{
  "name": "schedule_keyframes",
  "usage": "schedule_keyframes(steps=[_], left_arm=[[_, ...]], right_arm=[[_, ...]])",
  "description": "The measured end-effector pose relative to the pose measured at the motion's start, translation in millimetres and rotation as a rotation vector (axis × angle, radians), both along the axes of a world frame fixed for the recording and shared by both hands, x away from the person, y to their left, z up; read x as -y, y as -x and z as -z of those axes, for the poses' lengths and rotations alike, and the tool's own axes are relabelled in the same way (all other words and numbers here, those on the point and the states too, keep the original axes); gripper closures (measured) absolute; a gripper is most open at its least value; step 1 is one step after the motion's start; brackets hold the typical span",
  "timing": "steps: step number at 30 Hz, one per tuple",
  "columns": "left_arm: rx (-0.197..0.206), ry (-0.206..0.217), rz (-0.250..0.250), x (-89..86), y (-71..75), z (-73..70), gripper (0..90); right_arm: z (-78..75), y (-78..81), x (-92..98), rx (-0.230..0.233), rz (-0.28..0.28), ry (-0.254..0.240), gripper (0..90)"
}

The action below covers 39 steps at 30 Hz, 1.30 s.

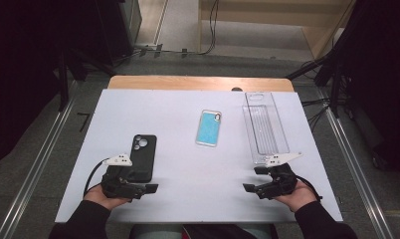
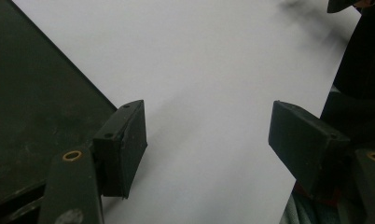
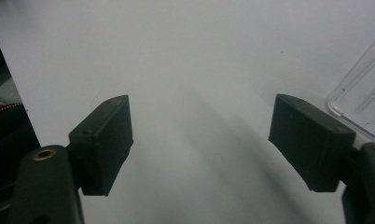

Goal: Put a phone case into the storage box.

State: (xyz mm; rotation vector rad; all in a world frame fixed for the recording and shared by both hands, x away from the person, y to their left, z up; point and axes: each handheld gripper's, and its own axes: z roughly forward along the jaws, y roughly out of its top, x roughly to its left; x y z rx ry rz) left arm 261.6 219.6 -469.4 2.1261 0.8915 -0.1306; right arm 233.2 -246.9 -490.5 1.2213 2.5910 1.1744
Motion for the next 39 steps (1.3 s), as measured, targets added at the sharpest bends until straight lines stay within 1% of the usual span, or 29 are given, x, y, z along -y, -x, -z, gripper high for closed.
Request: schedule_keyframes(steps=[2,6,12,17,24,29,39], left_arm=[[-0.002,-0.003,-0.001,0.1,-0.2,0.0,28.0],[0.002,-0.004,-0.001,-0.5,0.4,0.0,28.1],[0.003,-0.005,-0.003,-1.3,0.1,-0.8,28.1],[0.001,-0.003,-0.002,-0.5,0.1,-0.5,28.1],[-0.001,-0.005,-0.001,-0.3,-0.2,-0.6,28.1],[0.0,-0.003,-0.003,-0.3,0.1,-0.5,28.0],[-0.001,-0.004,-0.001,-0.6,-0.1,-0.7,28.1]], right_arm=[[0.6,-1.3,0.7,-0.007,0.0,-0.002,20.6],[0.6,-1.9,1.6,-0.005,0.028,0.005,20.6],[0.1,-0.7,-0.4,0.001,0.012,0.005,20.6],[0.4,0.0,-2.3,-0.006,0.012,0.009,20.6],[0.0,0.2,-2.4,0.005,0.004,0.01,20.6],[-0.3,0.2,-2.4,0.003,0.011,0.008,20.6],[-1.3,1.0,-3.8,0.001,0.002,0.01,20.6]])
